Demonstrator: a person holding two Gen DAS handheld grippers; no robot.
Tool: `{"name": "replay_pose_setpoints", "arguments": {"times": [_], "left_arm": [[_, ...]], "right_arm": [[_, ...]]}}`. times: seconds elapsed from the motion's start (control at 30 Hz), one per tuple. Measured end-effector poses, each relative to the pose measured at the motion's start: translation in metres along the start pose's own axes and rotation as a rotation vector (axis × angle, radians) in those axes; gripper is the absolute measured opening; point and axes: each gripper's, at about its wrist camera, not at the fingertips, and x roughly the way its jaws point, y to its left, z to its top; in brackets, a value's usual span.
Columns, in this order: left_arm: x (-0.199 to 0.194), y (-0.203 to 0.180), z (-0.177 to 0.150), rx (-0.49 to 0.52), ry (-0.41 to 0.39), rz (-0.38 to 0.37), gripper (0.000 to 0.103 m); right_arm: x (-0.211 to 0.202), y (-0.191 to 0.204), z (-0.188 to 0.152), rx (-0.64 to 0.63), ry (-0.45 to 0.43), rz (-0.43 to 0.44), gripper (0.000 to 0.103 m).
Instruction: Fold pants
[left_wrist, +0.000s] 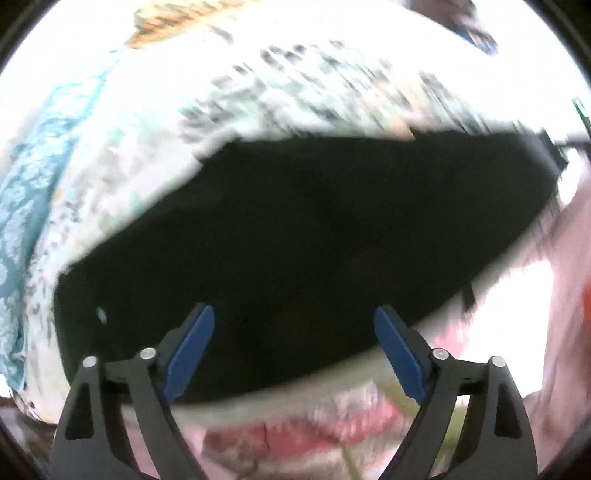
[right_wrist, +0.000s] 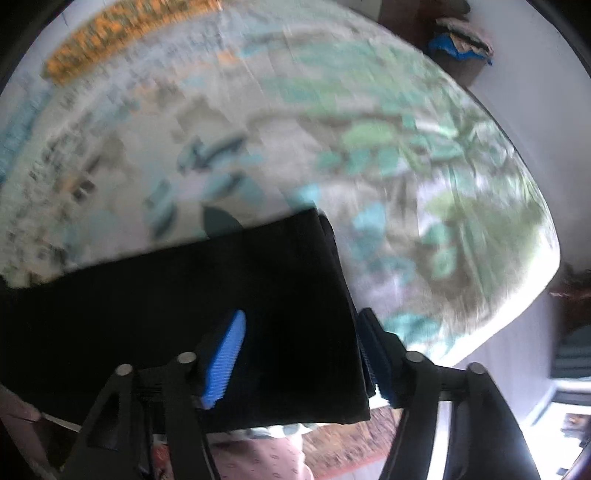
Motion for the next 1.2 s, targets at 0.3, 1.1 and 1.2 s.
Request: {"name": "replay_pose_setpoints", "arguments": {"times": [0.3,1.1,1.2], "left_arm": [[0.086,0.077,-0.002,-0.277,0.089,0.104,0.097],[0.083,0.086,0.064,-0.450,0.002,-0.005,0.095],[0.074,0.084,0.041,-0.453,0.016,-0.017,0.095]], "right_arm": [[-0.013,-0.069,-0.002,0.244,-0.044,0.130,0.077],[0.053,-0.066,0.001,0.272,0.157,0.503,0.078],[0.060,-0.072,0.003,0.267,0.186,0.517,0.065]]}}
